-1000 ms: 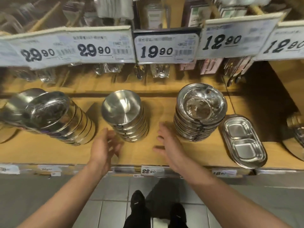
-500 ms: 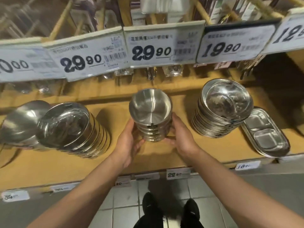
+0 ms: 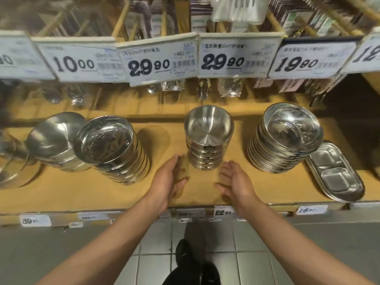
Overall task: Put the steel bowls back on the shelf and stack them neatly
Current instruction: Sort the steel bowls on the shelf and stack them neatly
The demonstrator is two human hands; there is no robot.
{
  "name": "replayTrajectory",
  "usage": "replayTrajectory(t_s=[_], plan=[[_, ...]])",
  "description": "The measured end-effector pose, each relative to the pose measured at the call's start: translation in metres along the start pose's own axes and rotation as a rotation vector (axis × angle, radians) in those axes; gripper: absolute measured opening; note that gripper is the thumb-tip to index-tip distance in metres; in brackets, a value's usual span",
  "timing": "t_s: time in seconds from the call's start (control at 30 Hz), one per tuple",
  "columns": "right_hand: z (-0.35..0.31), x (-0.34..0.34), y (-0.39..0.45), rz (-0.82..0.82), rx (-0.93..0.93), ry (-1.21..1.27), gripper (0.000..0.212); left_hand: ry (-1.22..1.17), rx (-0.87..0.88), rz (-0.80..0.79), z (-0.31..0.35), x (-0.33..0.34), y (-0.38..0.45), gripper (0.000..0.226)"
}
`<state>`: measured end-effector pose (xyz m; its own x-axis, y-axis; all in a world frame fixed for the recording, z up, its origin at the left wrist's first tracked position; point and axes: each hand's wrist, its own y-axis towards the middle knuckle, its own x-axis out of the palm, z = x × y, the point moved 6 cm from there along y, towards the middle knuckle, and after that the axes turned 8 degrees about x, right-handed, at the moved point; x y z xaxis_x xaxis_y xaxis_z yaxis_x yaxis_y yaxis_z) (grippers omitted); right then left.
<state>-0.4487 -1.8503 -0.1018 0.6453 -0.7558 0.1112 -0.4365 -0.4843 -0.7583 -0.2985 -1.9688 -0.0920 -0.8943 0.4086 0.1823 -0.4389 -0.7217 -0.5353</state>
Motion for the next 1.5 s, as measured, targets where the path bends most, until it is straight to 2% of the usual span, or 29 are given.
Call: replayTrajectory(t_s=[0.1,0.2,0.3,0.37,0.47,0.53,0.7,0.77,0.8,0.87,0.97,1.2,1.4,1.5], plan=[[0.035,0.023,-0.021,-0.102,0.074,-0.062,0.024,0.03,-0.012,0.132,-0.018,-0.044,-0.025,0.024],[0.052,0.059,-0.034,-0.207,0.117,-0.109,0.022,-0.021,-0.013,0.269,-0.023,-0.093,-0.043,0.022],[0.046,0.094,-0.039,-0.272,0.079,-0.177,0.018,-0.044,0.042,0.434,-0.006,-0.142,-0.052,0.017],[0.037,0.115,-0.038,-0.283,0.046,-0.191,0.025,-0.08,0.105,0.497,0.013,-0.164,-0.048,0.019],[0.024,0.145,-0.033,-0.273,0.016,-0.151,0.055,-0.129,0.12,0.395,0.033,-0.178,-0.03,0.035],[0.02,0.164,-0.031,-0.278,-0.018,-0.151,0.061,-0.087,0.105,0.249,0.044,-0.175,-0.016,0.036],[0.022,0.201,-0.023,-0.33,-0.104,-0.132,0.042,-0.027,0.086,0.117,0.052,-0.169,0.004,0.032],[0.02,0.203,-0.017,-0.282,-0.114,-0.062,0.022,-0.005,0.08,0.067,0.052,-0.167,0.011,0.03],[0.02,0.202,-0.014,-0.25,-0.118,-0.025,0.018,-0.006,0.07,0.055,0.052,-0.166,0.014,0.03],[0.018,0.199,-0.01,-0.202,-0.138,-0.008,0.035,-0.008,0.045,0.029,0.052,-0.161,0.021,0.037],[0.016,0.195,-0.006,-0.176,-0.127,0.005,0.036,0.016,0.041,-0.026,0.059,-0.15,0.026,0.042],[0.014,0.191,0.005,-0.15,-0.148,0.05,0.038,-0.008,0.028,-0.046,0.069,-0.141,0.035,0.032],[0.015,0.19,0.002,-0.131,-0.144,0.059,0.035,-0.03,0.027,-0.051,0.07,-0.141,0.033,0.034],[0.029,0.181,-0.004,-0.092,-0.095,0.047,0.02,-0.011,-0.002,-0.019,0.063,-0.153,0.02,0.045]])
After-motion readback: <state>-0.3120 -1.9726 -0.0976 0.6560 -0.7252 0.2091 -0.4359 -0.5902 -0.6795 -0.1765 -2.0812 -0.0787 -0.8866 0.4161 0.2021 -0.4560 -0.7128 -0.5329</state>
